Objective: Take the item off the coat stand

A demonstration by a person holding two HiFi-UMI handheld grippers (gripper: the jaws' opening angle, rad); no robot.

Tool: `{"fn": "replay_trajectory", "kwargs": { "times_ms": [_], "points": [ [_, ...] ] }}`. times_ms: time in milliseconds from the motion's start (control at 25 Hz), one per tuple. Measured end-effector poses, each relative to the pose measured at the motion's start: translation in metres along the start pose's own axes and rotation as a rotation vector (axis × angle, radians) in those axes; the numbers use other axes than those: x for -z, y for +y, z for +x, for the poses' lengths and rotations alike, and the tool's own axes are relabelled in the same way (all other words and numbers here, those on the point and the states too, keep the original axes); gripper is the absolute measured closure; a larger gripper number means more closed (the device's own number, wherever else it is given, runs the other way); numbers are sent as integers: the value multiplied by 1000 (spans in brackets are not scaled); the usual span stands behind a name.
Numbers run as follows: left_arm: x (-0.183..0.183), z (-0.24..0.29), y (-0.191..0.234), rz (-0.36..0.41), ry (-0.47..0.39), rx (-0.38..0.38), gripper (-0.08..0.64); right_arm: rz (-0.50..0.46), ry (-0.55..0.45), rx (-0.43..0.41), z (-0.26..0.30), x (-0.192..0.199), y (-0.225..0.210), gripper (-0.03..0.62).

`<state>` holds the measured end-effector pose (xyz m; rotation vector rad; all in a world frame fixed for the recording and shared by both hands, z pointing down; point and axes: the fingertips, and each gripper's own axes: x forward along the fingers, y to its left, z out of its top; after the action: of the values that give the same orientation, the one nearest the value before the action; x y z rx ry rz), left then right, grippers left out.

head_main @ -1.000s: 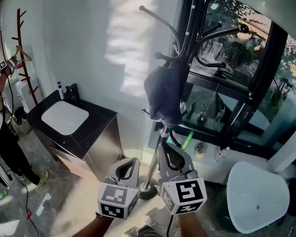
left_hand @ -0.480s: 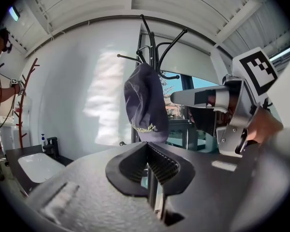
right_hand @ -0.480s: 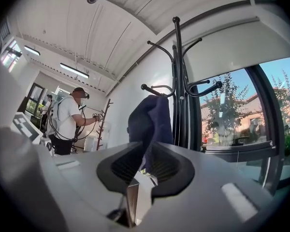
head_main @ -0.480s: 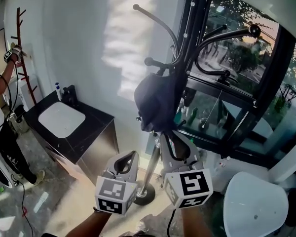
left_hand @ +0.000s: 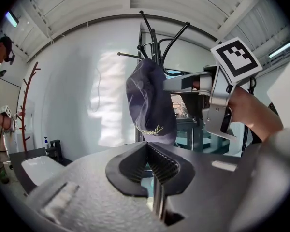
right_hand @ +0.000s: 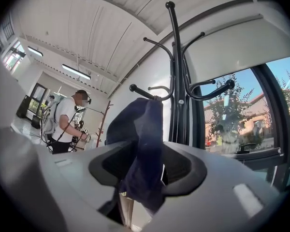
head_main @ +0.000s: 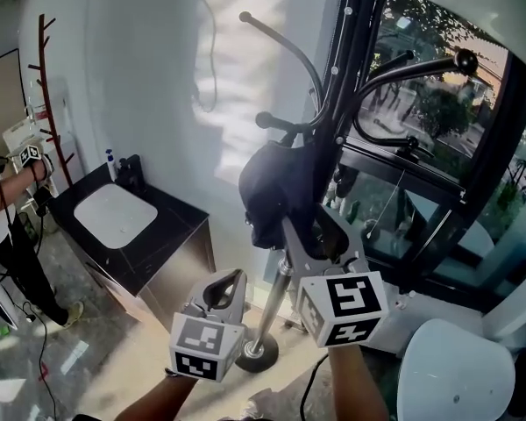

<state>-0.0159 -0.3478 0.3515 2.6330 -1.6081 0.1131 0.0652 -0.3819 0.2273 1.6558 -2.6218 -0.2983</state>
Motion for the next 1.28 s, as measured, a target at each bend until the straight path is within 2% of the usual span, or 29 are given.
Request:
{"fn": "replay_trajectory", "kwargs": {
  "times_ms": [80,200,280,400,520,560,1000,1280],
  "points": [
    [1,0,4,3,3,-10,563,0,-1,-2,7,-1,-5,379],
    [1,-1,9,4,4,-25,563,7,-2,-15,18,-1,-10,379],
    [2,-1,13,4,3,-33,563,-7,-8,-19,22,-1,-11,428],
    [2,-2,18,4,2,-47,563,-33,-19,-18,24,-2,-7,460],
    [2,-4,22,1,-2,-55,563,-55,-44,-9,23,-6,-4,552],
    [2,-5,23,1,-2,-58,563,-63,-52,-4,23,-8,-3,565],
    [1,-16,38,-3,-13,-93,563,-136,-186,-4,15,-52,23,568],
    [5,-30,50,-10,-14,-120,563,-151,-197,-51,17,-60,48,568]
  ]
}}
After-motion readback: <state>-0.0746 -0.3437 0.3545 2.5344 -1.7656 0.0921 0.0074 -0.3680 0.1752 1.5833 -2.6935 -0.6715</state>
